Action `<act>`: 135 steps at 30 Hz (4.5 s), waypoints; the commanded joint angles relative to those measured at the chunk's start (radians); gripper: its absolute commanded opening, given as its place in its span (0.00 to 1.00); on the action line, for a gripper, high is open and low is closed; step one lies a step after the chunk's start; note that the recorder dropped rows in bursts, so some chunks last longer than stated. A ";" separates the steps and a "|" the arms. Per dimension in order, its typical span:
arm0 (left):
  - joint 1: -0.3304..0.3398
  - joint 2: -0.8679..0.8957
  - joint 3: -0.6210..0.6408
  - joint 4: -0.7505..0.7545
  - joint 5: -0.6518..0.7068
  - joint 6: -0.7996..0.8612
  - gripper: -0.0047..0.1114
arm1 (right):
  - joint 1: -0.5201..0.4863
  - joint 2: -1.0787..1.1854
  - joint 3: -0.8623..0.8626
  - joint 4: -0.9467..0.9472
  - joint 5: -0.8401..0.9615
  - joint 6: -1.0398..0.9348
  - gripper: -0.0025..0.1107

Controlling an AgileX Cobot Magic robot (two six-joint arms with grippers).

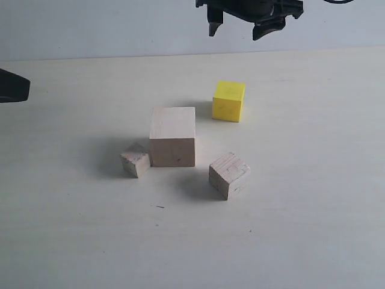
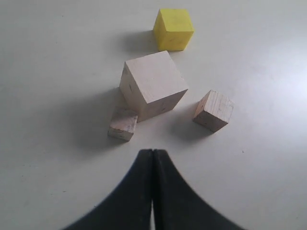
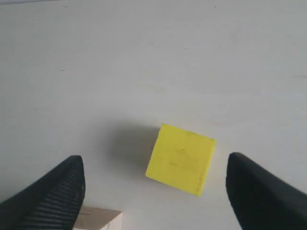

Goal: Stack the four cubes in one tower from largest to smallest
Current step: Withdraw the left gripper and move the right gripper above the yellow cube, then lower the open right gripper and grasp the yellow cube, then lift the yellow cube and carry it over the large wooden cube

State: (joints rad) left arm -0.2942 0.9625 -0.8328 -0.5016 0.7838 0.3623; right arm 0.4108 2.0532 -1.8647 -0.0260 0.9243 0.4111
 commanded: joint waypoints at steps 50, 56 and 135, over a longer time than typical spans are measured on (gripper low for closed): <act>-0.098 -0.021 0.004 0.009 0.099 -0.004 0.04 | -0.026 0.356 -0.286 0.026 0.187 0.287 0.69; -0.098 -0.021 0.004 0.009 0.099 -0.001 0.04 | -0.026 0.389 -0.286 0.026 0.187 0.261 0.69; -0.098 -0.021 0.004 0.039 0.072 -0.033 0.04 | 0.282 -0.060 0.114 0.017 0.097 0.294 0.02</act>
State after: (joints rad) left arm -0.3897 0.9475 -0.8328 -0.4646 0.8623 0.3388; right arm 0.6935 1.9963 -1.7418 0.0409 1.0253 0.6765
